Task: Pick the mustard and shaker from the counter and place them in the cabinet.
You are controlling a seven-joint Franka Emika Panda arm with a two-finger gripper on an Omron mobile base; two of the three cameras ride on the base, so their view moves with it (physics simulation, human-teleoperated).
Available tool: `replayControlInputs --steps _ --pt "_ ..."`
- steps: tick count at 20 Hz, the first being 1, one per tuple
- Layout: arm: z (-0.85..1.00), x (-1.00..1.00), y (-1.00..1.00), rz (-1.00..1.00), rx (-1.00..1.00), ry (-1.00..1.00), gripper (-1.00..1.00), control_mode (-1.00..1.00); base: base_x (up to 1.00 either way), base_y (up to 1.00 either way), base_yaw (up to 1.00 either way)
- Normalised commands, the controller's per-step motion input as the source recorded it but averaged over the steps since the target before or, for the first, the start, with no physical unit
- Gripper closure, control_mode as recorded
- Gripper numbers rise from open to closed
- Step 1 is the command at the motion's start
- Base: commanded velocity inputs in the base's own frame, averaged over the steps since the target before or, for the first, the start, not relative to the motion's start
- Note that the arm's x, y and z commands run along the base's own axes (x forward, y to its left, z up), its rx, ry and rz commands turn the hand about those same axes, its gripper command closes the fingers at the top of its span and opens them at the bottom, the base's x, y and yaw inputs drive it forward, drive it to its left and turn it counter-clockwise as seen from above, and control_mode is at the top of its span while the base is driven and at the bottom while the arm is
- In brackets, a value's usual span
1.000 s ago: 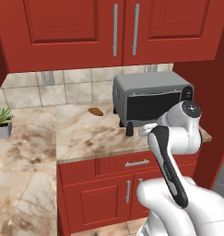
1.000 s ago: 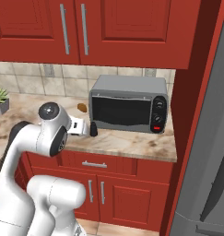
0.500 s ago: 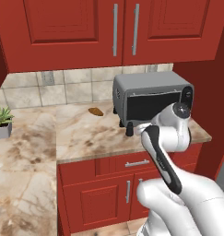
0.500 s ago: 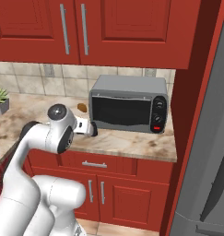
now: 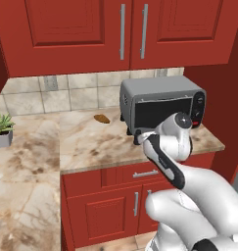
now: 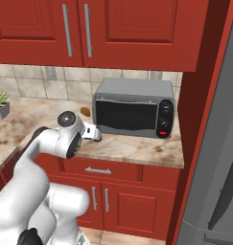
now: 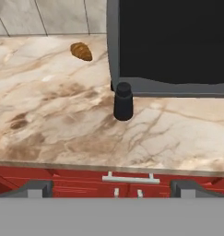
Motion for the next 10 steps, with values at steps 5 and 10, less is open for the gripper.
replayControlInputs --steps 5,10 --pt "-0.11 0.41 0.0 0.0 0.0 0.01 -1.0 -1.0 0.0 0.0 0.0" --pt "-0.06 0.26 0.0 0.0 0.01 0.05 -1.0 -1.0 0.0 0.0 0.0"
